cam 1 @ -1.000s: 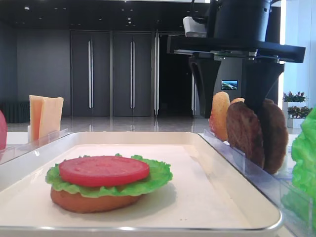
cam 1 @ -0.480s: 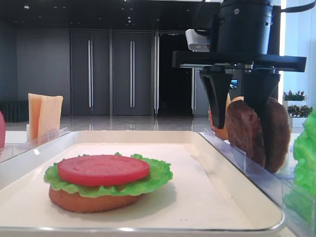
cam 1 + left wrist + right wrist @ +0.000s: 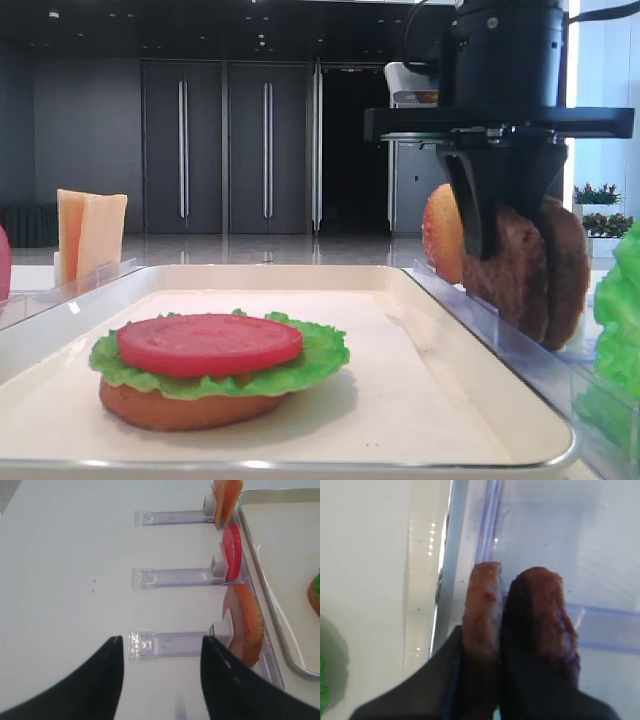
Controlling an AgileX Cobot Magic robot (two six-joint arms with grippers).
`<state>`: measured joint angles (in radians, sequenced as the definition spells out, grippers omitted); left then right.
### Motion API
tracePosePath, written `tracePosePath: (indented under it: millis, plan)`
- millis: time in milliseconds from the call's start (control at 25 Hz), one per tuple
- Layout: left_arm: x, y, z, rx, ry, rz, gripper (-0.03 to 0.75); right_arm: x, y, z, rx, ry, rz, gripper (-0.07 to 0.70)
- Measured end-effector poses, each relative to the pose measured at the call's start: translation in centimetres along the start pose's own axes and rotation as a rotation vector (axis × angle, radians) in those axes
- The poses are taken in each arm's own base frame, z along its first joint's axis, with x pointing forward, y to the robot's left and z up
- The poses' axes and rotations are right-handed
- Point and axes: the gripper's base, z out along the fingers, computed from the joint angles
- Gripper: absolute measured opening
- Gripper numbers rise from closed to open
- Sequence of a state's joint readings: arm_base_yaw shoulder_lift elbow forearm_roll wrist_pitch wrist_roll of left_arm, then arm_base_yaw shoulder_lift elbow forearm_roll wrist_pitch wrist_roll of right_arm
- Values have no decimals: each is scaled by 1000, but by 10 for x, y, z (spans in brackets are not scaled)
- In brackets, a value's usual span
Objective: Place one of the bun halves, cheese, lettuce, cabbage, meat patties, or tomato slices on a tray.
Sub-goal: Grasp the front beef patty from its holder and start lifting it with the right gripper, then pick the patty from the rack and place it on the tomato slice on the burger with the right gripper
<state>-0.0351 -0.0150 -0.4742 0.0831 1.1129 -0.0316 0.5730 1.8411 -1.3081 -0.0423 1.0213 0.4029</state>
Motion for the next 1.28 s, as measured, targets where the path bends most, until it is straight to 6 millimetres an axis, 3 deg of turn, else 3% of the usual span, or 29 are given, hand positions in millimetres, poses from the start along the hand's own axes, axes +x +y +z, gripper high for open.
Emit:
tracePosePath:
  millis: [240, 640, 1040, 1280]
  plan:
    - [0, 0, 0, 0, 0, 0, 380, 9, -4, -37, -44, -57, 16, 144]
    - [0, 0, 0, 0, 0, 0, 380, 43, -8, -107, -113, -150, -2, 144]
    - [0, 0, 0, 0, 0, 0, 380, 62, -10, -127, -181, -113, 17, 144]
    - [0, 0, 0, 0, 0, 0, 380, 93, -9, -117, -220, -82, 6, 144]
